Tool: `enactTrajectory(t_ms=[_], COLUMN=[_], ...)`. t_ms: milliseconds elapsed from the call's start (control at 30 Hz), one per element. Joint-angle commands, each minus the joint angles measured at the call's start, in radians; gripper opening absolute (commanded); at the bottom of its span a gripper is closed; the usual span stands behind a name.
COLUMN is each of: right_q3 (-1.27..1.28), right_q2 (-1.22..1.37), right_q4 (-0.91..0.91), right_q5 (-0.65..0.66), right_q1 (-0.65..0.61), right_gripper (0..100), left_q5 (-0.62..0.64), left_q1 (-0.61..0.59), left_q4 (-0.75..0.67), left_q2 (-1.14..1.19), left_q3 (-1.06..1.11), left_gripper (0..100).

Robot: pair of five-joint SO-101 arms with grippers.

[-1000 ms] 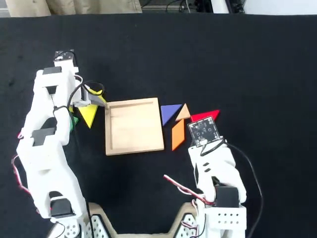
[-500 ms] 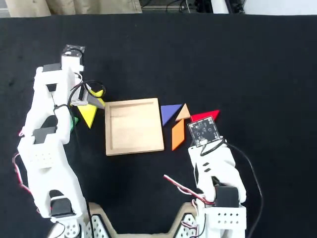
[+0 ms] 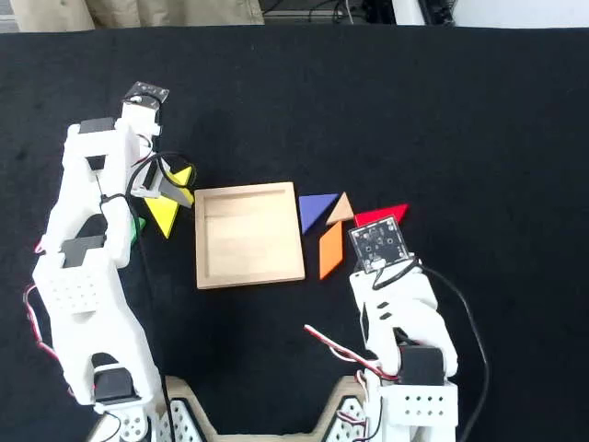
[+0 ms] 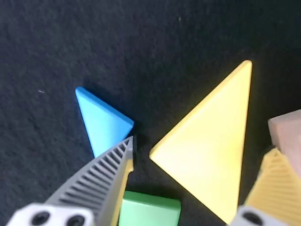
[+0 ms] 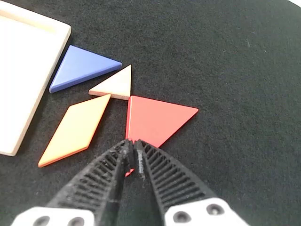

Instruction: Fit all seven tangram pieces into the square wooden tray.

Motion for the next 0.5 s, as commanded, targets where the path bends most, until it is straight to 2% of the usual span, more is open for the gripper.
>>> enactTrajectory(t_ms=[0,233,467], right_q3=[-0.002,-0.002,-0.002], right_q2=[-0.022,-0.022,-0.022], right_q4=[-0.002,0.0,0.0], right_q5=[0.008,0.008,0.008], right_q1=[-0.017,-0.017,-0.015], right_gripper=[1.5,1.5,1.5], left_q5=[-0.012,-0.021,-0.115], left_q1=[0.008,0.01,0.01], left_q4=[-0.011,-0.014,-0.02], left_q2=[-0.012,-0.012,-0.012], left_q3=[0.018,0.024,0.022], left_gripper=[40,40,40])
